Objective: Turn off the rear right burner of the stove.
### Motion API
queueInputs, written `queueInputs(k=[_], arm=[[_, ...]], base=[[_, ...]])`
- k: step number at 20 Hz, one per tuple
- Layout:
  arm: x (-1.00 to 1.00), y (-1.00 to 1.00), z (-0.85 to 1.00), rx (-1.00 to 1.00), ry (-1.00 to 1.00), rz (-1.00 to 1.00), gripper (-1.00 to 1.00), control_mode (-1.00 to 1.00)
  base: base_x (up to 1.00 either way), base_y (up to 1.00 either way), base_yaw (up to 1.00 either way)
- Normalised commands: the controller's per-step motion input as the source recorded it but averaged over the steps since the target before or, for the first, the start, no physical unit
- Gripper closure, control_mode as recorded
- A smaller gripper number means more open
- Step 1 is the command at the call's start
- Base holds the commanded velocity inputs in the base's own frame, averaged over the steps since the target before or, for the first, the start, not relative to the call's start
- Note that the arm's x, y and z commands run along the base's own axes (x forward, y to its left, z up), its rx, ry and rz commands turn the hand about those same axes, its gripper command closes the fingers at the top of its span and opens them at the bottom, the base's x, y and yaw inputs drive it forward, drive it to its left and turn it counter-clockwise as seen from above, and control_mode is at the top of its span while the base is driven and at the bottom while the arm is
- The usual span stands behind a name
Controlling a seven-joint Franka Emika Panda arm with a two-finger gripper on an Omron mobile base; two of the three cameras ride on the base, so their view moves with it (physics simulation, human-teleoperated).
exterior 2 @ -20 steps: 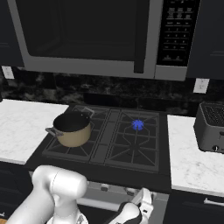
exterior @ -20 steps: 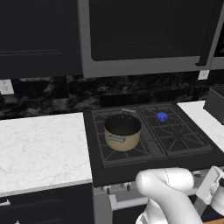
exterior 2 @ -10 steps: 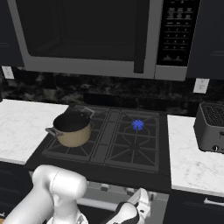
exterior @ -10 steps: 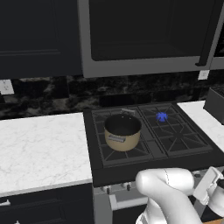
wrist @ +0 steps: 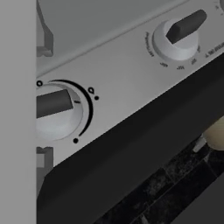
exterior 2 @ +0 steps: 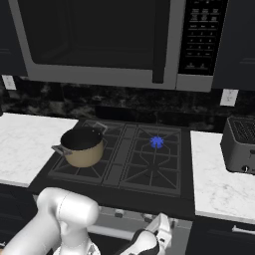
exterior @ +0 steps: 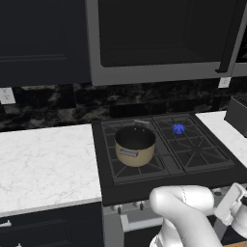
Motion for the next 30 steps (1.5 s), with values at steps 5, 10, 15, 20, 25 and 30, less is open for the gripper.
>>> queueInputs(k=[5,10,15,20,25,30], arm=[[0.07,0.00,0.00,-0.01,0.00,0.00,1.00,-1.00],[0.49,0.00,0.18,0.00,0.04,0.00,1.00,-1.00],[0.44,0.00,0.35,0.13,0.11,-0.11,1.00,-1.00],[0.21,0.00,0.52,0.38,0.01,-0.27,1.00,-1.00],[0.15,0.00,0.77,0.55,0.00,-0.28,1.00,-1.00],[0.50,-0.02,0.83,0.37,0.00,-0.19,1.00,-1.00]], base=[[0.00,0.00,0.00],[0.00,0.00,0.00],[0.00,0.00,0.00],[0.00,0.00,0.00],[0.00,0.00,0.00],[0.00,0.00,0.00]])
